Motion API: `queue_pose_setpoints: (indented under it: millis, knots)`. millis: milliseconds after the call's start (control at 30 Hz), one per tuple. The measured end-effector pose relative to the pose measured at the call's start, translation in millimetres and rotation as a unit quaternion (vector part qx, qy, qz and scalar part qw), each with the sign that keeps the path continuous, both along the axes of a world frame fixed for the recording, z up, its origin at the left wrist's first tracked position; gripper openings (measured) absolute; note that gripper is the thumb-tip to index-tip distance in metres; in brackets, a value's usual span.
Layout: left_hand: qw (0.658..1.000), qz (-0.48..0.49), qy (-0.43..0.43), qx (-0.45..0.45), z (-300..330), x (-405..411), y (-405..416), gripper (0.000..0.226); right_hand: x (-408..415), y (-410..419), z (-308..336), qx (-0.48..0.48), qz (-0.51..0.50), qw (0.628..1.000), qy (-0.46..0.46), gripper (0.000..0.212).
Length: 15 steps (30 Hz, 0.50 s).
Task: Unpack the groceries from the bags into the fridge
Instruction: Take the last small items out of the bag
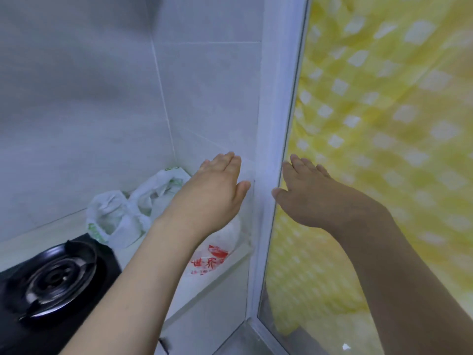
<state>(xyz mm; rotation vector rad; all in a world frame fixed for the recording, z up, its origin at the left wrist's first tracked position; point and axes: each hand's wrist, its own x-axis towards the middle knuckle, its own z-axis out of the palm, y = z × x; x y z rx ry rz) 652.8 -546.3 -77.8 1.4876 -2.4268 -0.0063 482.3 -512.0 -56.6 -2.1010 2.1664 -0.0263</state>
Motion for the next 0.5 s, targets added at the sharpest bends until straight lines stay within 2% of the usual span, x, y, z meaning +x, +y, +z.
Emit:
queue_pose_setpoints:
  millis: [500]
  knots:
    - [0.986, 0.165, -0.004, 0.030, -16, 144, -22, 0.060, 132, -79, -20, 0.012, 0.162, 0.987, 0.009, 0.064]
